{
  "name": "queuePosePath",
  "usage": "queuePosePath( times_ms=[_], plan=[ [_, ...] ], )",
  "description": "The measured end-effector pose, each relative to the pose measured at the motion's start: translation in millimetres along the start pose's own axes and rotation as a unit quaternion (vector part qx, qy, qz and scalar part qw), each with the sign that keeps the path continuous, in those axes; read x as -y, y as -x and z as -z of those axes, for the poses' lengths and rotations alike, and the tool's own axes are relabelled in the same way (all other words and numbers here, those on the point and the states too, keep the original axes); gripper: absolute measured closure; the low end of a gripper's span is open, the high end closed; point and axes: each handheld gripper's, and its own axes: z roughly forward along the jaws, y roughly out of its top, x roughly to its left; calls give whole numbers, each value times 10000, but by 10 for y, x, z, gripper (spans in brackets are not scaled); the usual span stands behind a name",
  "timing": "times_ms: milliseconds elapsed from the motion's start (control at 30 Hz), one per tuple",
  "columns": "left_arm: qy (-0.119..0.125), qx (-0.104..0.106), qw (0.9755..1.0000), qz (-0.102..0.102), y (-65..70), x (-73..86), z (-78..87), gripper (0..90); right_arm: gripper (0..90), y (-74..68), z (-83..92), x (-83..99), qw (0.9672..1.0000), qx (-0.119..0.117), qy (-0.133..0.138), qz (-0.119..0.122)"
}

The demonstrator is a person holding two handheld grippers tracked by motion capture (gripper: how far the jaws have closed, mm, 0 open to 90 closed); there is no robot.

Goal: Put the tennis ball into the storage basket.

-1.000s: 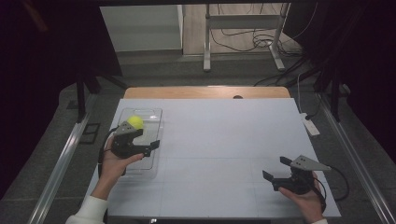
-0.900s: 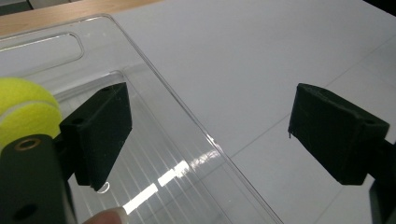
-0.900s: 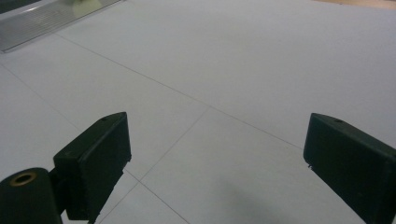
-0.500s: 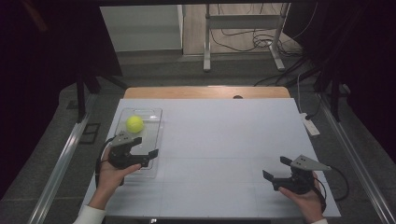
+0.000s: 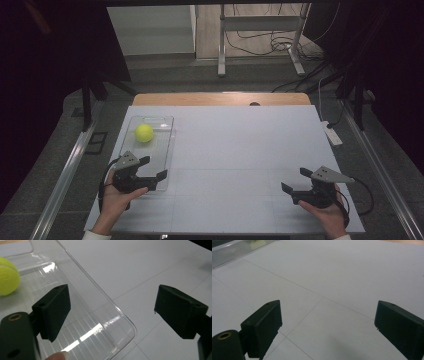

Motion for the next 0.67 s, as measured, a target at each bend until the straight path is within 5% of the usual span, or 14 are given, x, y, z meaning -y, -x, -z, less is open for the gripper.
queuePosePath(
  times_ms=[667],
  plan=[
    [7, -7, 10000, 33, -4, 14, 13, 135, 76, -1, 3, -5, 10000, 1, 12, 3]
  ],
)
